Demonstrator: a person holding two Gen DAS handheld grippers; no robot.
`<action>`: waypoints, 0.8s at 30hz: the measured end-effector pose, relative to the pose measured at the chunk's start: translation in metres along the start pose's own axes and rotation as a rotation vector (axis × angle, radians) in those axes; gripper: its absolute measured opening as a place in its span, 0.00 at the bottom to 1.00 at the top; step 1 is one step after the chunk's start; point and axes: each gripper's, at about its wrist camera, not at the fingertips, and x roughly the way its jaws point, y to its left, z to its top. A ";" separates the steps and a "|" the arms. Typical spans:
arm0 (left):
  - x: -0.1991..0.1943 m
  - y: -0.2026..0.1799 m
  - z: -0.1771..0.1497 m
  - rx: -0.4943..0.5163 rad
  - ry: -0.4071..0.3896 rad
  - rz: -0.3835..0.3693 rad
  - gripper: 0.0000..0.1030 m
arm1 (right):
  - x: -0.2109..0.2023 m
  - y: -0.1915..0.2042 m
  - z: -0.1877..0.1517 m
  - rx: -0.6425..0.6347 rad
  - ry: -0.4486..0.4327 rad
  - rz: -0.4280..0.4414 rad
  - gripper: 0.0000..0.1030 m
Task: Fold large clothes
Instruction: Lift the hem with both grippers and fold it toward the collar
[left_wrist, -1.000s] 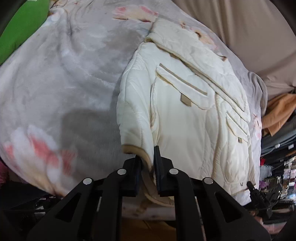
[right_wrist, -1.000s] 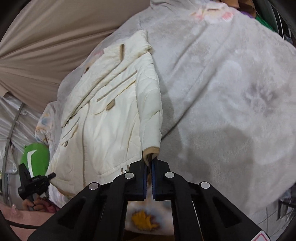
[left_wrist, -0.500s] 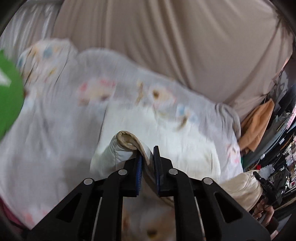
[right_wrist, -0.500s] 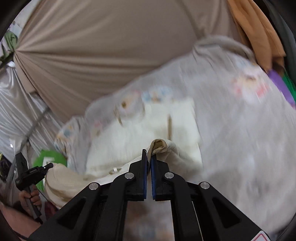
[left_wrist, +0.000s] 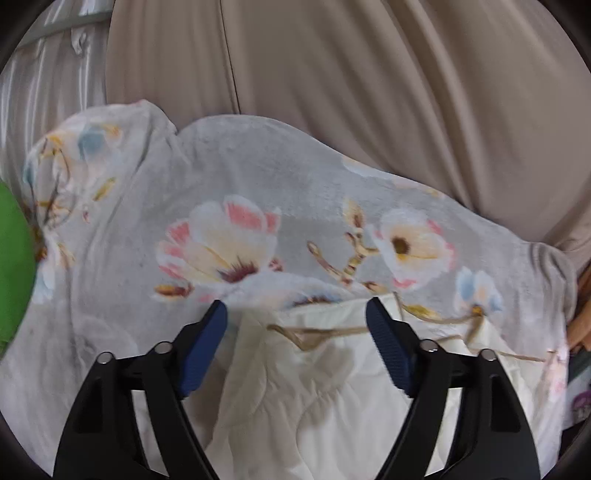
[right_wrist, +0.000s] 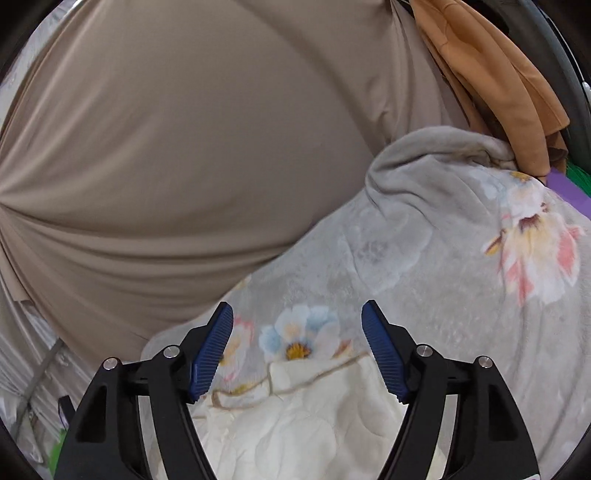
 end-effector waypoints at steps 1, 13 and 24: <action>-0.006 0.006 -0.007 -0.003 0.017 -0.021 0.85 | -0.003 -0.004 -0.009 -0.031 0.030 -0.028 0.69; 0.002 0.075 -0.148 -0.266 0.293 -0.001 0.89 | 0.015 -0.085 -0.134 0.047 0.428 -0.142 0.73; -0.042 0.065 -0.146 -0.117 0.328 -0.035 0.17 | -0.035 -0.064 -0.125 -0.035 0.420 -0.089 0.09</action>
